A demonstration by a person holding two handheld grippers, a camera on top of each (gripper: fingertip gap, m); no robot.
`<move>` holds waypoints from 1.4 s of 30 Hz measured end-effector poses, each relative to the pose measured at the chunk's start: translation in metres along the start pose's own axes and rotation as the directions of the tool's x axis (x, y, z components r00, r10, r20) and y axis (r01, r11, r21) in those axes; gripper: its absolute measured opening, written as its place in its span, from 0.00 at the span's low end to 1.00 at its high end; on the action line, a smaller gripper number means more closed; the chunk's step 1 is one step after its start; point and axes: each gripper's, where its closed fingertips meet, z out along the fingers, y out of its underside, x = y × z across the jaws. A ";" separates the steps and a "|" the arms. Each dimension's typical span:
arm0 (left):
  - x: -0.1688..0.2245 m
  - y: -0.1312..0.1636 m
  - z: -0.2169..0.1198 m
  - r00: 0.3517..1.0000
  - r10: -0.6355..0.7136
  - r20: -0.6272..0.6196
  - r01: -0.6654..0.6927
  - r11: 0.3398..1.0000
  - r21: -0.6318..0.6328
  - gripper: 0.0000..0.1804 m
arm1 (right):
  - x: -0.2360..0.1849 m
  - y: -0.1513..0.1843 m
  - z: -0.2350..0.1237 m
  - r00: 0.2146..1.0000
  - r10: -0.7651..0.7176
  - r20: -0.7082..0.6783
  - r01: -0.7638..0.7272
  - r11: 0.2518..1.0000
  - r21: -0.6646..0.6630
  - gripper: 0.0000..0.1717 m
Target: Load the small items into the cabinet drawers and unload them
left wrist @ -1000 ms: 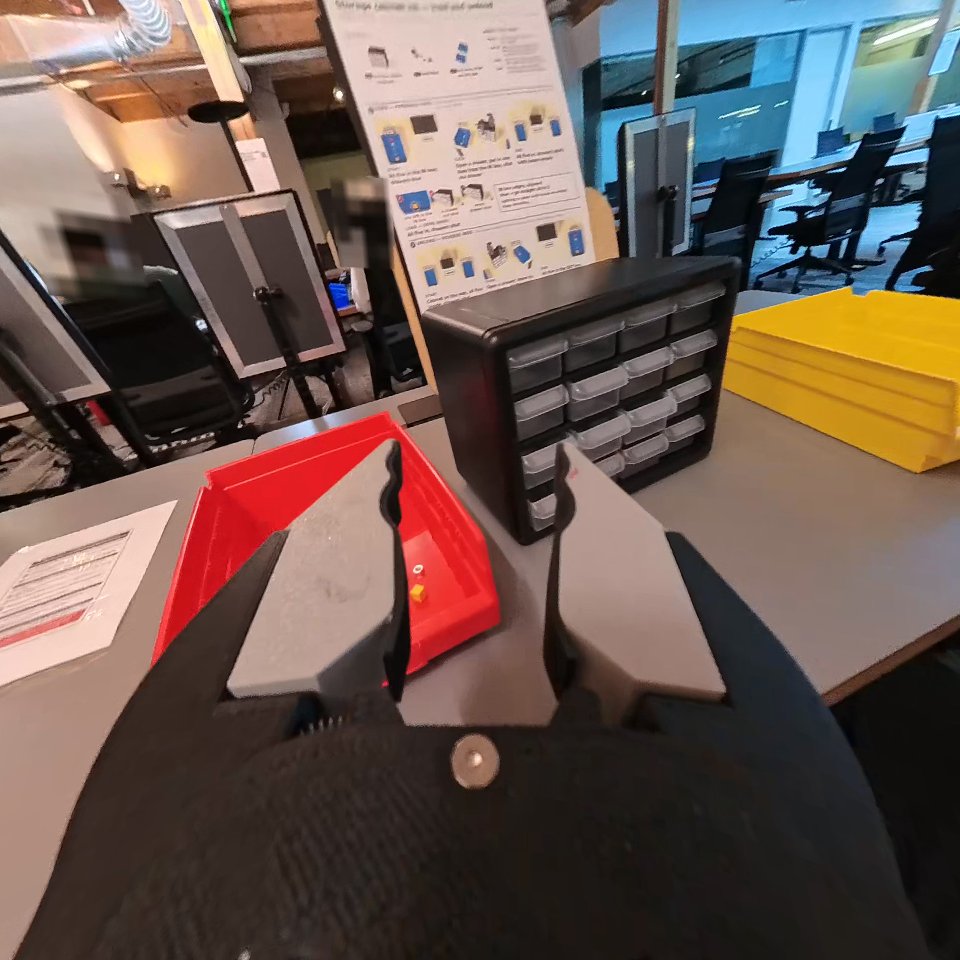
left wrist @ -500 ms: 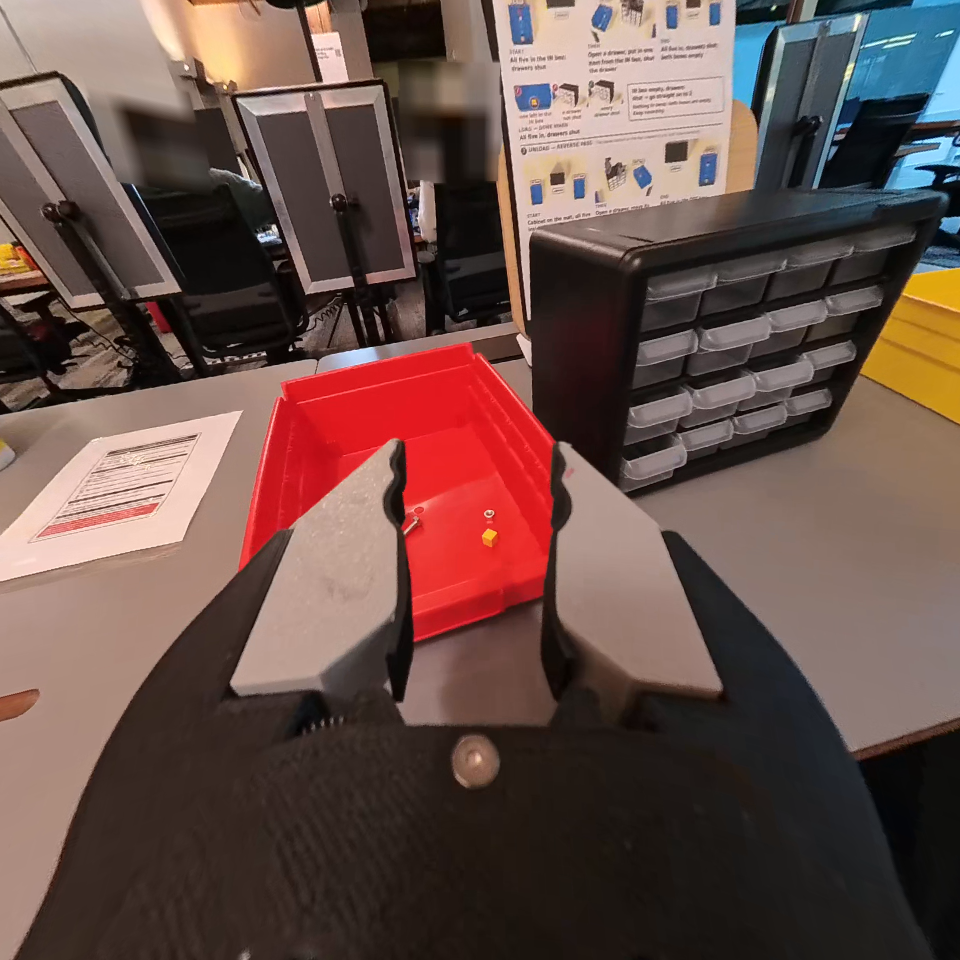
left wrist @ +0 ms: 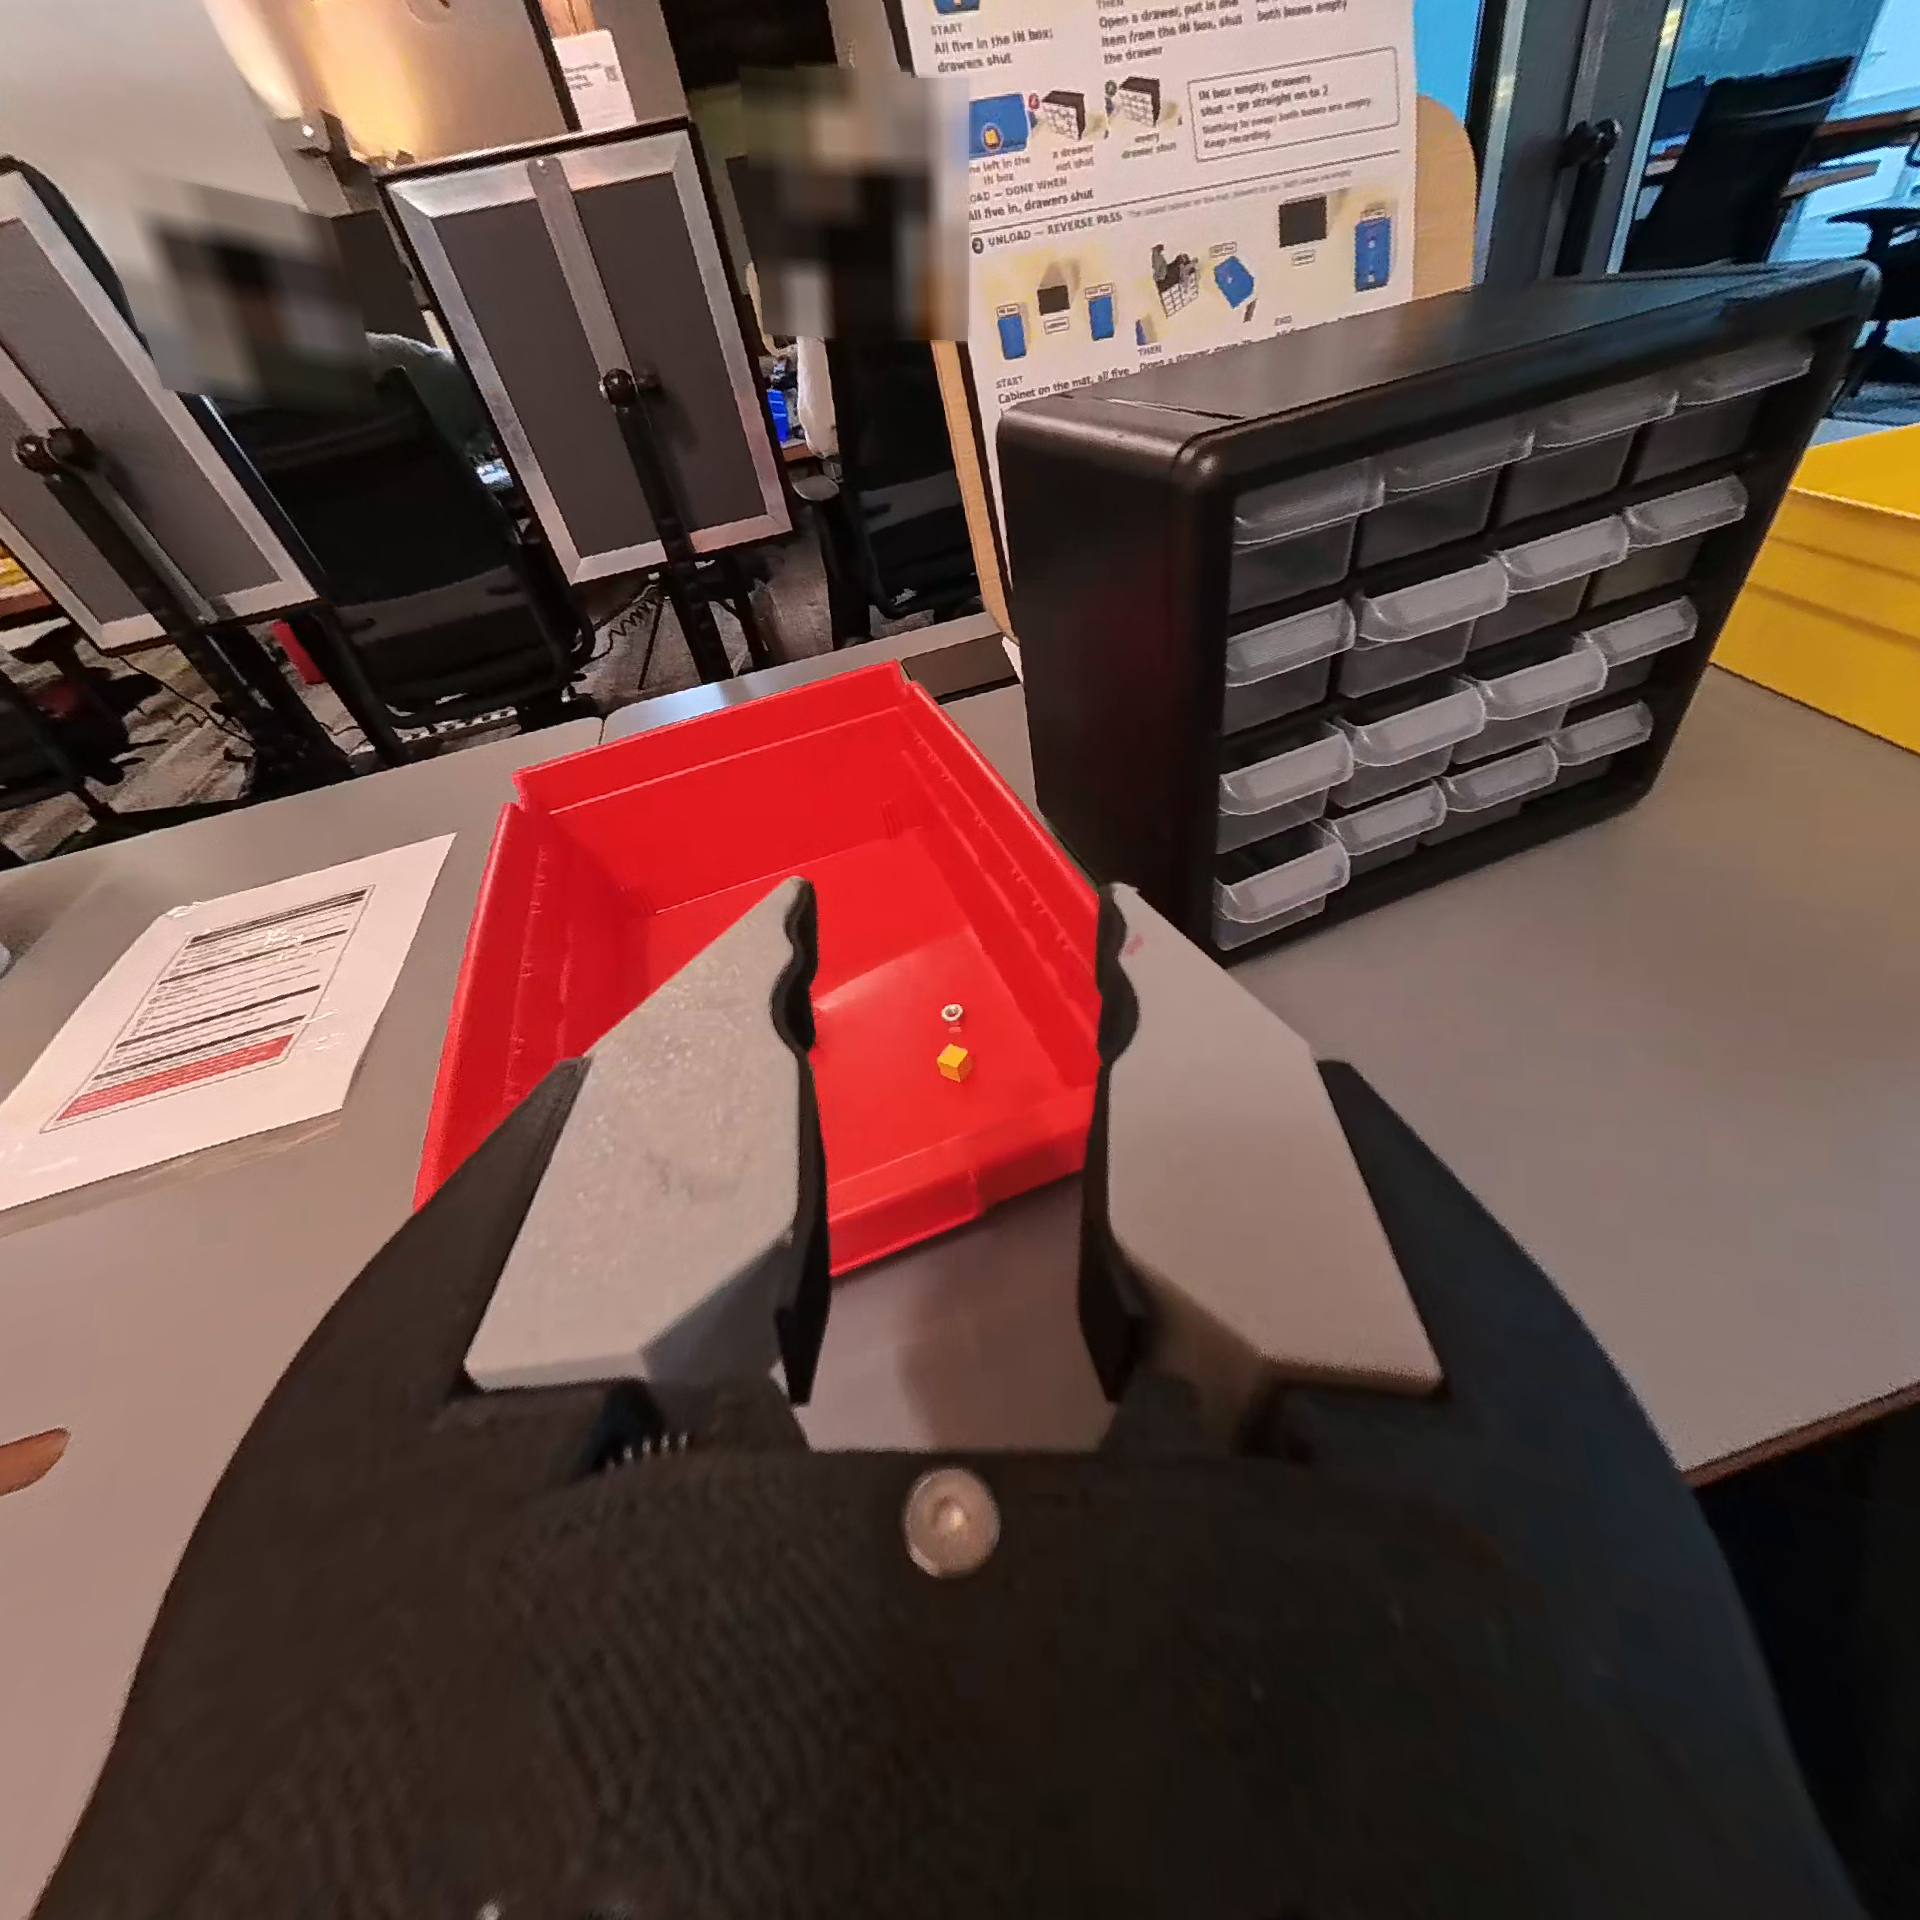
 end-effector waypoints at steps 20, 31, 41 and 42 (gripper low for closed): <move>0.018 0.003 0.005 0.997 0.062 -0.036 -0.062 0.998 -0.020 0.28 | 0.001 0.025 0.037 0.989 0.133 0.059 -0.129 0.990 -0.054 0.26; 0.019 -0.008 -0.004 0.996 0.047 -0.072 -0.045 0.999 0.022 0.27 | 0.011 0.053 0.078 0.982 0.187 -0.005 -0.187 0.978 -0.089 0.17; 0.008 -0.014 -0.017 0.997 0.021 -0.069 -0.017 0.999 0.049 0.27 | 0.053 0.043 0.129 0.907 0.420 -0.033 -0.414 0.904 0.108 0.24; 0.005 -0.014 -0.018 0.998 0.013 -0.069 -0.009 0.999 0.053 0.27 | 0.060 0.039 0.135 0.888 0.458 -0.021 -0.452 0.882 0.134 0.25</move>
